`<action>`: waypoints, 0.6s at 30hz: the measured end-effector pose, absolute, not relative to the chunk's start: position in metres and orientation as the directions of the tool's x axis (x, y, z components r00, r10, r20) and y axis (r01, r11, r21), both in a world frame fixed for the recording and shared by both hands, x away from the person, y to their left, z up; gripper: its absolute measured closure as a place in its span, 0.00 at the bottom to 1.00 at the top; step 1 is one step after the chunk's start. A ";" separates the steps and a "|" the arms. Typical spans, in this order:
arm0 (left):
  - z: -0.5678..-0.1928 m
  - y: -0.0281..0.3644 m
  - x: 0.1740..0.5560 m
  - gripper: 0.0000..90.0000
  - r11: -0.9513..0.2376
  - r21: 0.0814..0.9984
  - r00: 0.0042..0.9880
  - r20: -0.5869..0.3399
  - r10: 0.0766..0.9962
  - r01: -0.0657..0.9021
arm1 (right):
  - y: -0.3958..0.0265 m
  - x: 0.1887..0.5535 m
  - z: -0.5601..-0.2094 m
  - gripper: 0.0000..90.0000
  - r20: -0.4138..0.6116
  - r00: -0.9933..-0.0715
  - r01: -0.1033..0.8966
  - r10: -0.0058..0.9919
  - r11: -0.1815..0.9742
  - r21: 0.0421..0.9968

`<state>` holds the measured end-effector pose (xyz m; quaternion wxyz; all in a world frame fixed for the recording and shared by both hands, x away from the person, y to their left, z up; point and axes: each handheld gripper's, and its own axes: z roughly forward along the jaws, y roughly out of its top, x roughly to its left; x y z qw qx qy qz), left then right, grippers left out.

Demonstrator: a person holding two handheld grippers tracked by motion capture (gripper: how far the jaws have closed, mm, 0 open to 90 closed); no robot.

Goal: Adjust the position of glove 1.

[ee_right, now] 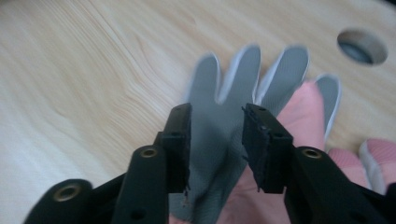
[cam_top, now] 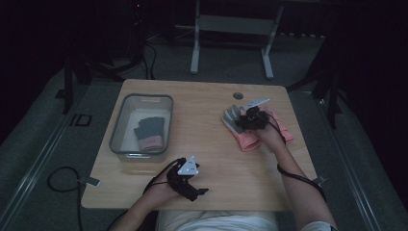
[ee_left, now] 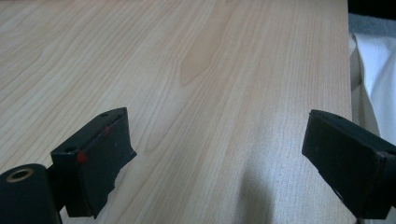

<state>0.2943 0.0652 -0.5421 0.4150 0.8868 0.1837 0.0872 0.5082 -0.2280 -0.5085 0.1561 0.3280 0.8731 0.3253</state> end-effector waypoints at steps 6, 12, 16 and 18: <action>-0.548 0.070 0.297 0.09 -0.593 0.755 0.913 -0.019 0.408 0.280 | -0.224 0.512 -0.524 0.65 -0.069 -0.729 0.501 0.681 0.600 0.624; -0.553 0.064 0.293 0.09 -0.635 0.731 0.927 0.009 0.375 0.250 | -0.217 0.508 -0.534 0.82 -0.096 -0.731 0.492 0.676 0.618 0.613; -0.553 0.063 0.292 0.09 -0.633 0.736 0.929 0.016 0.370 0.240 | -0.217 0.504 -0.535 0.94 -0.103 -0.707 0.501 0.699 0.599 0.624; -0.553 0.064 0.292 0.09 -0.629 0.739 0.927 0.017 0.376 0.242 | -0.216 0.501 -0.536 0.95 -0.112 -0.691 0.502 0.714 0.586 0.636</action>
